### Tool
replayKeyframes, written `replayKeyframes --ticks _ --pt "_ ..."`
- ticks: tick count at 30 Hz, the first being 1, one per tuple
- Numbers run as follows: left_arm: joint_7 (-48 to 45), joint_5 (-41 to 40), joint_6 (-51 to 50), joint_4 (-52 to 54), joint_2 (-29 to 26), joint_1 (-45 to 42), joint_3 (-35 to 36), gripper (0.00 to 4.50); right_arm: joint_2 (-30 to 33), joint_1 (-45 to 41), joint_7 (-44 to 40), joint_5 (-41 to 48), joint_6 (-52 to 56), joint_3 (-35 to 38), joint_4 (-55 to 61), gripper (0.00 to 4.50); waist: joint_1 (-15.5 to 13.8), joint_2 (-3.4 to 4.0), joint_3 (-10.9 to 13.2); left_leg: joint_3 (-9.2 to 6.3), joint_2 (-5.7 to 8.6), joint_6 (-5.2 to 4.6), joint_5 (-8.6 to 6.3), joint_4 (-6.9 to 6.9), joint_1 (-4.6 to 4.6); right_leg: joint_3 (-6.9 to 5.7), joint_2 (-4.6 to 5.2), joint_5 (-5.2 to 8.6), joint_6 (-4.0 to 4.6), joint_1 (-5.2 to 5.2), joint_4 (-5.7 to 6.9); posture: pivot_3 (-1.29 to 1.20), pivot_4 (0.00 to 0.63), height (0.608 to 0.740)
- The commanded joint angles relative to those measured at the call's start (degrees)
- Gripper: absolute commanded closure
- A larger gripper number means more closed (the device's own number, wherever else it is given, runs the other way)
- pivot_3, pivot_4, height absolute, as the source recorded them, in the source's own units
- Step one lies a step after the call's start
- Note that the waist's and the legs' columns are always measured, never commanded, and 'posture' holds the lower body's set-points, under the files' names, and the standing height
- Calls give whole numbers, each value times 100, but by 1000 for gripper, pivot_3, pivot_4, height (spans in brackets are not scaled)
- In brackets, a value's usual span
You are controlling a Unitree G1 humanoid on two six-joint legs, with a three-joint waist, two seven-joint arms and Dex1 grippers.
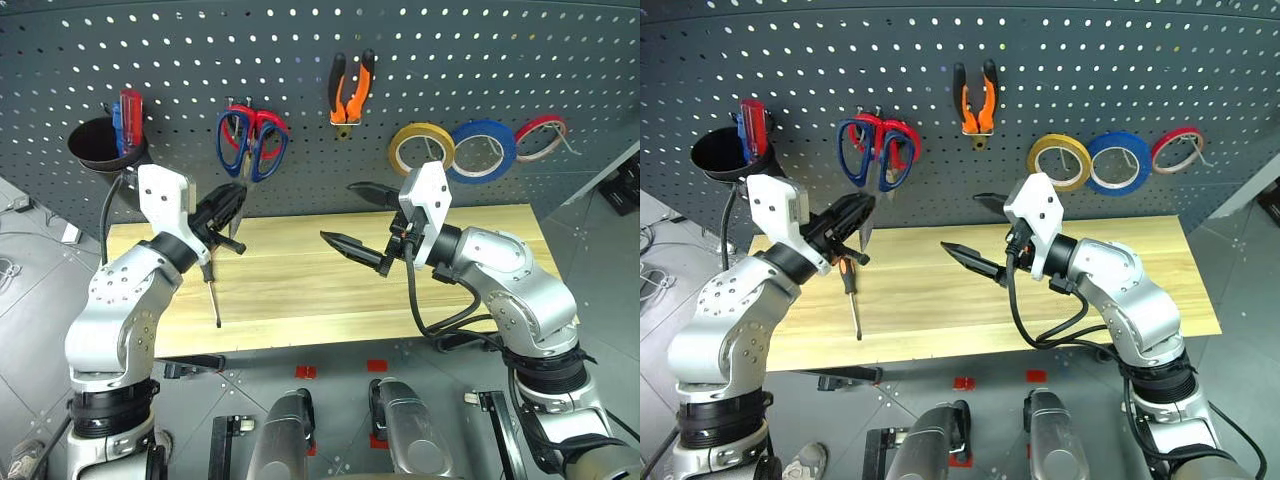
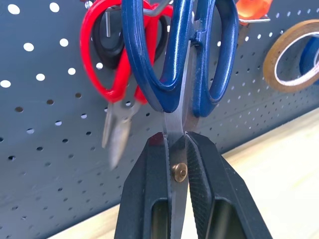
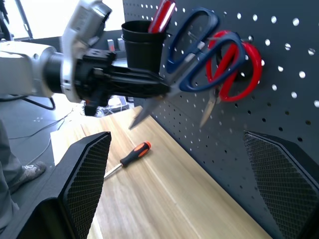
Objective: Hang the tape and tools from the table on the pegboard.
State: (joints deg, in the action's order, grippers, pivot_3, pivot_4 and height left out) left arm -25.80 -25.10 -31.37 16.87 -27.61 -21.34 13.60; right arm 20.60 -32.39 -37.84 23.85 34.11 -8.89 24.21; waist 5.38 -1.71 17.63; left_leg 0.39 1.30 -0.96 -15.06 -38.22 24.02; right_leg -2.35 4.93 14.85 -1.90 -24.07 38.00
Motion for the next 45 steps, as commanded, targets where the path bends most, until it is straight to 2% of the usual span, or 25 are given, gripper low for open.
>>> replayKeyframes --ticks 1,5,6,8,12,16,21,28,34,42,45 --pt "-69 57 305 -176 80 -133 -127 4300 -59 -87 34 -12 -160 8 87 0 3 0 0 0 0 1 0 0 0 0 0 0 0 0 0 -264 308 740" --pt "-69 -71 276 -302 210 -24 -99 4301 -115 -115 73 -40 -167 -33 88 0 21 0 0 0 0 5 3 0 0 1 0 0 0 -1 0 -271 309 740" --pt "-59 -39 289 -295 208 30 -101 3598 -121 -110 75 -44 -165 -52 99 0 26 0 0 0 0 5 3 0 0 1 0 0 0 -1 0 -273 310 740" --pt "8 31 274 -240 191 183 -85 3238 -133 -88 95 -85 -157 -105 113 0 35 0 0 0 0 5 3 0 0 1 1 0 0 -1 0 -274 310 740" --pt "345 109 86 -9 184 770 130 2029 -122 31 309 -348 -38 -315 82 0 98 1 0 0 -1 2 1 1 -1 2 1 0 0 0 -1 -274 323 740" --pt "1017 218 -609 -105 137 1596 675 942 -63 97 517 -369 996 -770 290 0 134 1 3 0 -2 0 0 6 -3 7 1 0 0 -3 -2 -272 344 740" --pt "1204 167 -1243 -767 -179 1674 1176 942 -490 -219 871 -135 2304 -981 400 0 95 -1 42 -8 -4 -2 -1 4 -2 2 3 0 1 -4 3 -243 375 740" --pt "1086 29 -1375 -2423 -385 753 1459 942 -1009 -885 1084 -108 2988 -1278 396 0 16 -4 158 -10 -3 -2 -2 6 3 -4 5 0 2 -14 2 -237 411 740" --pt "995 335 -849 -3929 -356 -257 1089 942 -1055 -1073 999 -20 3131 -1412 607 0 4 -17 263 -8 -2 -2 -1 8 8 -6 6 0 2 -20 1 -250 434 740" --pt "1124 618 -617 -4630 -153 -762 707 942 -967 -1012 1033 136 3334 -1334 743 0 59 -20 403 -3 -2 1 0 8 21 -5 9 0 2 -31 -2 -268 457 740" --pt "1208 677 -647 -4884 -109 -873 677 1532 -950 -998 1038 196 3424 -1283 747 0 87 -12 426 -2 -2 0 0 8 22 -7 10 0 2 -32 -1 -273 458 740"
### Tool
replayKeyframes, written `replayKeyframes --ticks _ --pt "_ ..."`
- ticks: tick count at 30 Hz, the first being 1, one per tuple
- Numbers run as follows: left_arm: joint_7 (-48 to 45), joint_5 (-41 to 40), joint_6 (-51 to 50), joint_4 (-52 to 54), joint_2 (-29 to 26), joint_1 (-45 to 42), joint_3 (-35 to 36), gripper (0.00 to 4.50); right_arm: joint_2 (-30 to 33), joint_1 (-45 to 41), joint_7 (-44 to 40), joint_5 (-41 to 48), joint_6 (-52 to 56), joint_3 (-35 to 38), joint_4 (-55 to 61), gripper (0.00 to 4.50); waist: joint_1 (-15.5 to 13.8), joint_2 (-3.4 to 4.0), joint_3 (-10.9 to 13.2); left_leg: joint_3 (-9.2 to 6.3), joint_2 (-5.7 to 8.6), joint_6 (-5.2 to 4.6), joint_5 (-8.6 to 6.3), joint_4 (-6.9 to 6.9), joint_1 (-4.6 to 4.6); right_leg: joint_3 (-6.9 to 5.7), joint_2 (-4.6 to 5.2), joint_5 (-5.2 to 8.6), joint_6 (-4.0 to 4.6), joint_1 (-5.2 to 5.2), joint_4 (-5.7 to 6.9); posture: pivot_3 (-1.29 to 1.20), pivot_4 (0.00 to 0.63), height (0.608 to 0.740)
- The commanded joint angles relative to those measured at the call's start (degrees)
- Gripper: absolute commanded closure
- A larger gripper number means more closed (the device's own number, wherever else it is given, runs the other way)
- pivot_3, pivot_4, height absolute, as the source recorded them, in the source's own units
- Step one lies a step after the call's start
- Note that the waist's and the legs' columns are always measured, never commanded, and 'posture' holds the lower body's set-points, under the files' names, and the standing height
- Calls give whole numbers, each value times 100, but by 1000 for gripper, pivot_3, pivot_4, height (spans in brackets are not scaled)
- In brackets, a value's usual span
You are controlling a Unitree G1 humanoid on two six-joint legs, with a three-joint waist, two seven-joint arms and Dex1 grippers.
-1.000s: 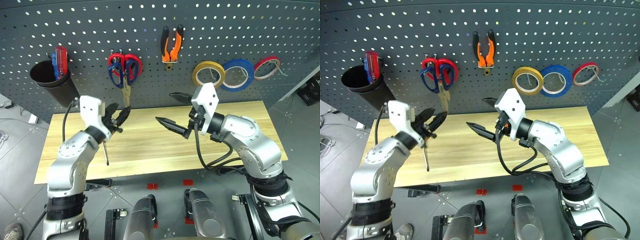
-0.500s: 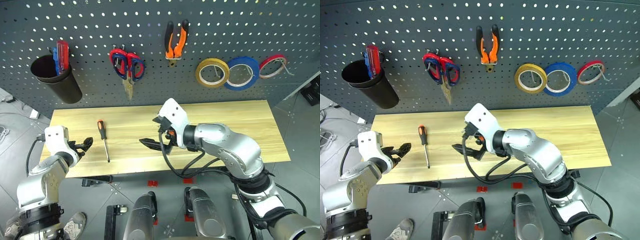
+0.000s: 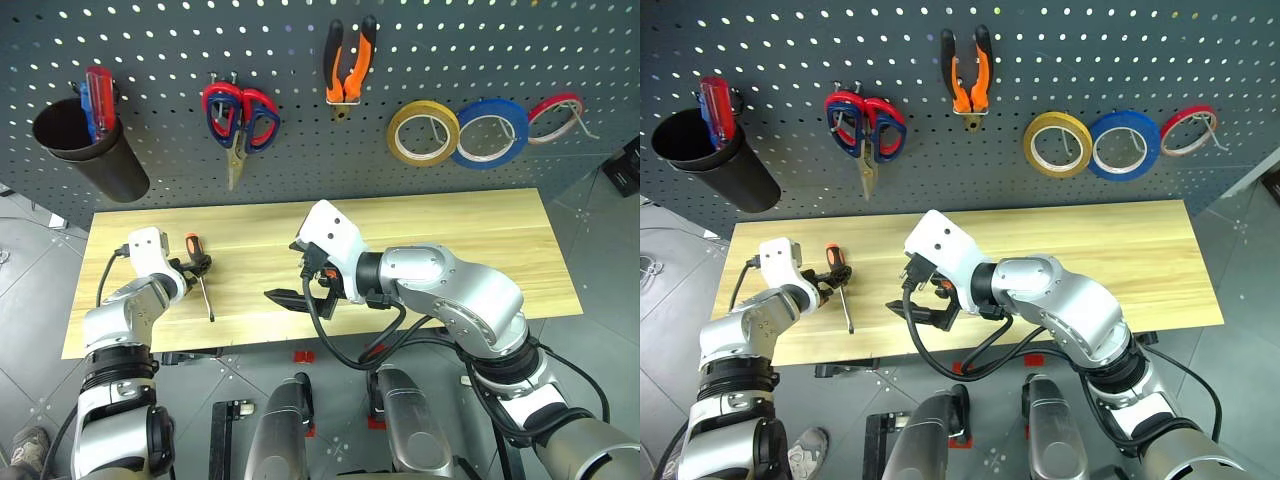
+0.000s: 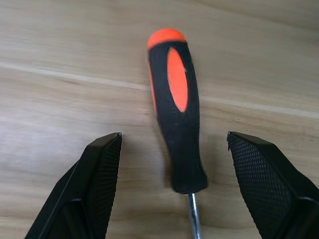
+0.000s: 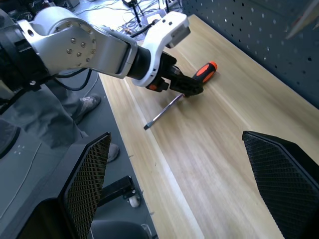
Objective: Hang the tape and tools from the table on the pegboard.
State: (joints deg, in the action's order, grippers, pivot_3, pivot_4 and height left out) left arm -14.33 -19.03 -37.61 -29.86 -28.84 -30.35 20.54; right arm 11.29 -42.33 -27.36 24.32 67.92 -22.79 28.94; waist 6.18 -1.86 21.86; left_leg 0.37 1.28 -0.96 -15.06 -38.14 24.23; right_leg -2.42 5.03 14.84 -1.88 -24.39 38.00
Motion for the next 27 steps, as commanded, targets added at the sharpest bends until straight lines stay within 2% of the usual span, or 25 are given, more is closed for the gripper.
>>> replayKeyframes --ticks 1,7,8,12,18,21,27 --pt "85 84 -38 -283 20 -11 -12 1817 -15 -9 -11 165 67 133 257 0 15 7 6 0 0 0 0 0 0 -1 0 0 0 0 1 -275 458 740" --pt "92 194 62 -586 -68 -148 -44 3666 50 -106 -70 316 198 345 120 0 26 12 10 0 0 0 0 -1 -1 -3 1 0 -1 1 6 -285 446 740" --pt "22 210 72 -505 -106 -102 -71 3790 111 -122 -112 318 184 335 118 0 28 12 10 0 0 1 0 -1 -1 -3 1 0 -1 1 7 -291 437 740" --pt "-290 219 132 373 -251 421 -173 3790 307 -189 -219 291 -12 324 136 0 70 12 10 2 0 4 2 1 -1 -1 1 0 -1 0 5 -294 419 740" --pt "-794 -308 101 3353 -266 2202 147 3790 680 -78 -498 -79 -1369 192 359 0 149 7 7 6 0 29 14 16 15 -2 5 0 -1 -14 -20 -266 373 740" --pt "-933 -510 190 4211 -280 2802 454 3790 650 -77 -505 -94 -1602 250 294 0 137 5 2 8 0 29 14 14 20 -3 8 0 -1 -14 -27 -259 349 740" --pt "-1302 -1011 413 5344 -477 3163 1051 3790 572 -415 -267 -216 -1413 365 106 0 54 -2 -16 -4 0 37 20 7 19 -13 8 -3 3 -15 -2 -238 301 740"
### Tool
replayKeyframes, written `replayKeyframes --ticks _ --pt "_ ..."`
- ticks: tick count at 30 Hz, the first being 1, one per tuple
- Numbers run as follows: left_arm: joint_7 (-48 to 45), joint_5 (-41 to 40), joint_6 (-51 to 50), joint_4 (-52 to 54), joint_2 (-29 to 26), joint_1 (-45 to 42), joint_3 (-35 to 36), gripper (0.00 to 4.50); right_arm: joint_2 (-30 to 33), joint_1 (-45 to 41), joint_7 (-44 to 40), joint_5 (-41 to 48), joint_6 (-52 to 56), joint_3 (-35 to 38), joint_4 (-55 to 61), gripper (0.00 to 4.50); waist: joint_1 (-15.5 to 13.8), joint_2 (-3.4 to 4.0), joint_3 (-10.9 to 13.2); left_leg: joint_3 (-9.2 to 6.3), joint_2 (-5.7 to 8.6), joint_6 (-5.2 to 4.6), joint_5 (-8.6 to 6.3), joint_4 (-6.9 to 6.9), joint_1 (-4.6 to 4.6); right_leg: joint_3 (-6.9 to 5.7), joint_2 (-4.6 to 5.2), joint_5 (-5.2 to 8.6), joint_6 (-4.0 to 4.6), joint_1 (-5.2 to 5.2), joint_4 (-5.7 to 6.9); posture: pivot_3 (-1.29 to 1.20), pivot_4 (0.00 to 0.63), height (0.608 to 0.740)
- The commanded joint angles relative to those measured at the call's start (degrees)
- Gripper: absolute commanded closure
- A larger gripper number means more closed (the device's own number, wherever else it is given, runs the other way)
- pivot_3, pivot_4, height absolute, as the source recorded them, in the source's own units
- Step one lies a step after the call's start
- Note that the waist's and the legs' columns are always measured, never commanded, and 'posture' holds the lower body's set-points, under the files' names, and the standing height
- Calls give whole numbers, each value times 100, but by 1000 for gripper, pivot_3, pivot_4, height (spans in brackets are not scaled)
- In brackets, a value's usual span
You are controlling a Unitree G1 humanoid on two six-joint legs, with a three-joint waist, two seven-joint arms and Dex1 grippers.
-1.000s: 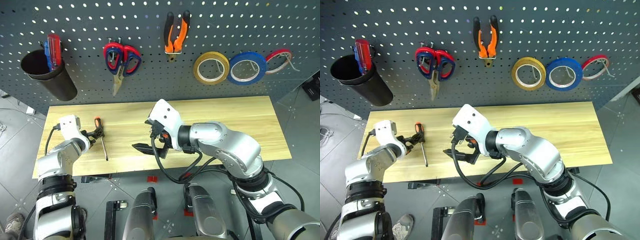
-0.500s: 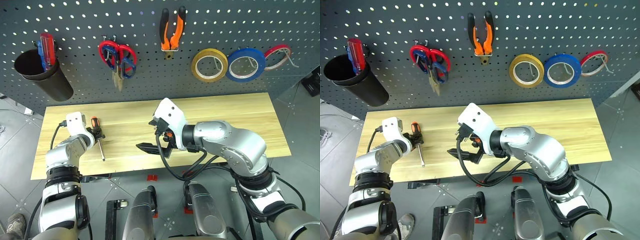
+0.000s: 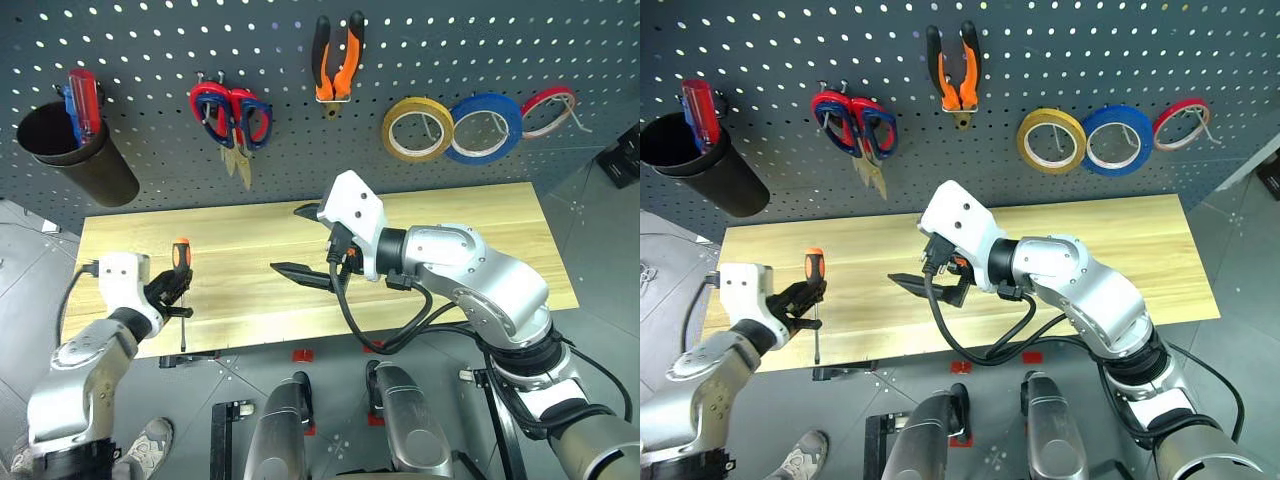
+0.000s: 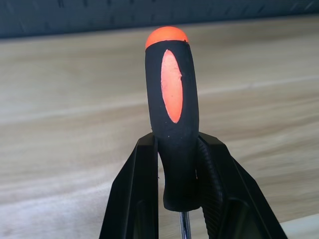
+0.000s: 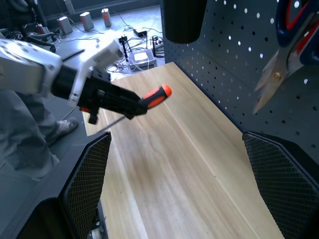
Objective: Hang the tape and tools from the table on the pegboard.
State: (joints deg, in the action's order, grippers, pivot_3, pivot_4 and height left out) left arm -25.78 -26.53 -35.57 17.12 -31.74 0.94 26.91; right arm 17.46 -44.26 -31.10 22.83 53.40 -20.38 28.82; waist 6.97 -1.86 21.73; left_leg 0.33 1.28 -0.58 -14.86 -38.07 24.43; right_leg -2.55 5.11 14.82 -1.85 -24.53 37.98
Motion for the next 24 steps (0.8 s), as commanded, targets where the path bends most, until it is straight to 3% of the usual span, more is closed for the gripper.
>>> replayKeyframes --ticks 1,13,24 --pt "-165 -337 227 742 -240 -24 519 3790 -61 -274 147 -85 70 143 88 0 -48 -4 -12 -3 0 9 6 0 0 -2 -1 -3 5 -3 3 -232 290 740" --pt "-322 -1147 8 686 -1567 -1438 1234 3790 -137 -484 330 -264 -338 702 -214 0 -115 -71 -221 -16 2 27 24 -8 31 -24 -9 -7 8 -21 9 -209 222 740" --pt "-736 -828 653 -1033 -2307 -3340 596 3790 -196 -408 -41 -196 -982 783 -354 0 -109 -127 -378 -11 2 40 40 -9 36 -17 -18 -7 8 -47 33 -223 199 740"
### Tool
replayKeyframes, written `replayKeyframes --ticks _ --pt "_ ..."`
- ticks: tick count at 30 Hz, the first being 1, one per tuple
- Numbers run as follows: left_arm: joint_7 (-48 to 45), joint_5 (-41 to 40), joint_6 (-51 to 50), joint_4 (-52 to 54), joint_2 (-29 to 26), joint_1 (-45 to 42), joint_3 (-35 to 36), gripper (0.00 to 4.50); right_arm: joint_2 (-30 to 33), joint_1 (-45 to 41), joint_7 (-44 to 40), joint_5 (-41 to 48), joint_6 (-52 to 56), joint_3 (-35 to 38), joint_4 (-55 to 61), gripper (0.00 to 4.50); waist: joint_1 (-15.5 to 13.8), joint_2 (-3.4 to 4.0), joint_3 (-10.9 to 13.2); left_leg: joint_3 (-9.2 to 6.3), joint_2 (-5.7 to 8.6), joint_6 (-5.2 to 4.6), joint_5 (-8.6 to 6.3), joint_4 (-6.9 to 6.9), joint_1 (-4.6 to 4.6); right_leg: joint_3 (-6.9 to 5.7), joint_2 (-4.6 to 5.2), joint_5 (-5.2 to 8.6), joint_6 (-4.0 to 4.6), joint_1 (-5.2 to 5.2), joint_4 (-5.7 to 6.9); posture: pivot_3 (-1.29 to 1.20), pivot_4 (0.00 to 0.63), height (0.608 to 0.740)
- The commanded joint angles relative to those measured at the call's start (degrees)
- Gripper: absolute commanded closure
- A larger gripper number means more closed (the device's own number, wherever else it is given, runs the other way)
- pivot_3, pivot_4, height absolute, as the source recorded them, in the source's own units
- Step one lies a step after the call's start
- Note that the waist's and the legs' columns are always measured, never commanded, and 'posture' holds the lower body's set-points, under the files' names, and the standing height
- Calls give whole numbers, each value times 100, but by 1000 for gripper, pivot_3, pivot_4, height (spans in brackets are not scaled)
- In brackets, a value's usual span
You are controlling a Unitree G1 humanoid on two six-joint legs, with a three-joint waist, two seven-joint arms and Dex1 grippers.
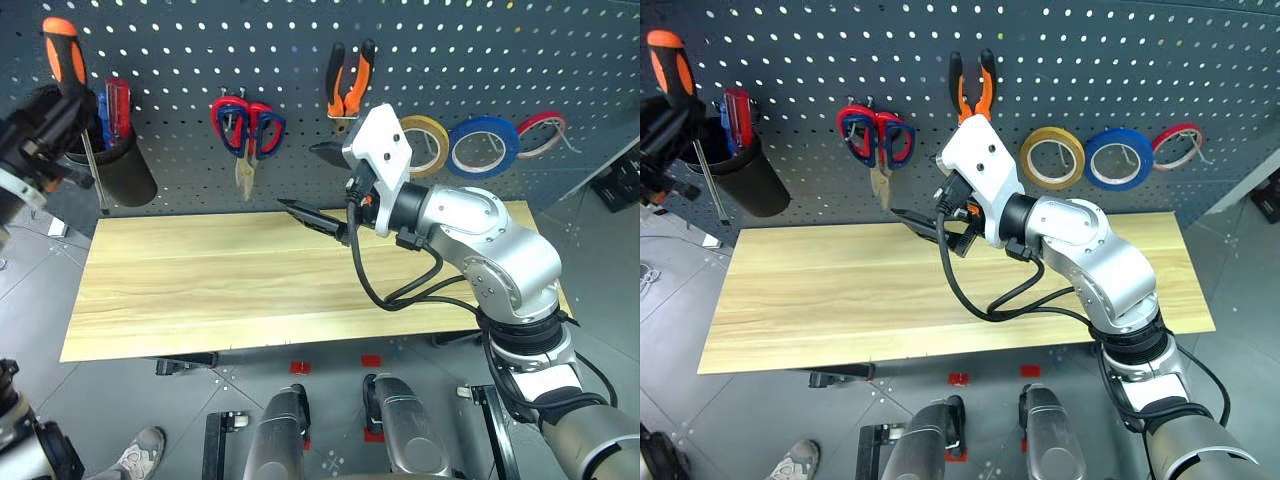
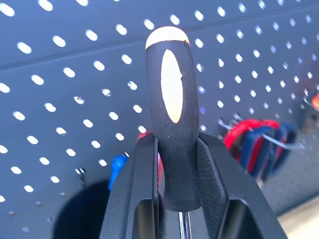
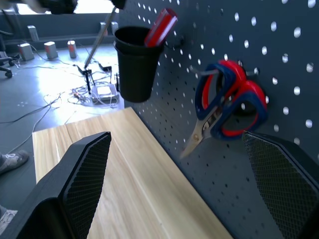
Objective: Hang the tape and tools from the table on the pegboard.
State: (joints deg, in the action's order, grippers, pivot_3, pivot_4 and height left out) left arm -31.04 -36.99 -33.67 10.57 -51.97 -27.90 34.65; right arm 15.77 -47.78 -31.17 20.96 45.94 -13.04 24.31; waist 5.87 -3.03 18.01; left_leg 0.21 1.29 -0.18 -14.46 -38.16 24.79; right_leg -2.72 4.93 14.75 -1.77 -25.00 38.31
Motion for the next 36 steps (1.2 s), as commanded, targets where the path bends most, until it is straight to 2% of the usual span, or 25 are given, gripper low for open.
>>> replayKeyframes --ticks 1,6,9,14,19,20,22,30,34,36 --pt "-295 307 592 -557 -343 -620 -282 3790 -43 -66 -23 -21 -259 42 81 0 1 -20 -13 2 0 0 1 -2 1 1 0 0 0 -5 9 -224 198 740" --pt "-737 930 1566 -1920 -496 -1891 -1000 3790 -100 -78 12 -61 -350 6 40 0 -22 -35 -31 11 4 0 1 -16 5 0 1 0 0 -18 34 -226 196 740" --pt "-828 1328 2189 -2501 -340 -2313 -1314 3790 -143 -76 21 -80 -379 -7 37 0 -14 -34 -48 17 5 0 1 -28 7 -6 1 0 0 -23 57 -234 197 740" --pt "-700 1477 2627 -2776 -85 -2156 -1245 3790 -154 -69 36 -92 -378 -13 55 0 58 -32 -60 16 3 -1 0 -49 10 -5 2 0 0 -25 63 -252 201 740" --pt "-239 1404 2661 -2387 49 -1573 -778 3790 -180 -51 98 -26 -300 88 63 0 111 -31 -61 15 1 -2 0 -57 13 12 2 0 0 -29 67 -257 203 740" --pt "-182 1379 2665 -2321 69 -1476 -713 3071 -186 -57 105 -11 -291 105 51 0 124 -32 -61 13 1 -2 0 -58 13 16 2 0 0 -29 68 -257 203 740" --pt "-75 1309 2657 -2184 145 -1324 -588 2624 -193 -75 100 11 -291 122 14 0 145 -32 -64 10 1 -2 0 -59 14 15 2 0 0 -29 69 -253 203 740" --pt "567 1078 2307 -1320 315 -1271 -278 167 -155 -72 34 15 -338 132 -51 0 122 -33 -141 9 4 -3 -1 -64 15 18 3 0 1 -24 69 -248 199 740" --pt "1228 639 1322 -304 511 -1120 -183 167 -139 -4 -2 72 -356 196 -43 0 125 -31 -146 9 5 -3 -1 -65 15 22 3 0 1 -24 72 -233 191 740" --pt "1606 531 751 279 686 -750 -149 167 -141 82 -6 150 -331 295 -54 0 138 -19 -196 10 5 -3 -2 -65 15 27 3 0 0 -25 73 -219 188 740"
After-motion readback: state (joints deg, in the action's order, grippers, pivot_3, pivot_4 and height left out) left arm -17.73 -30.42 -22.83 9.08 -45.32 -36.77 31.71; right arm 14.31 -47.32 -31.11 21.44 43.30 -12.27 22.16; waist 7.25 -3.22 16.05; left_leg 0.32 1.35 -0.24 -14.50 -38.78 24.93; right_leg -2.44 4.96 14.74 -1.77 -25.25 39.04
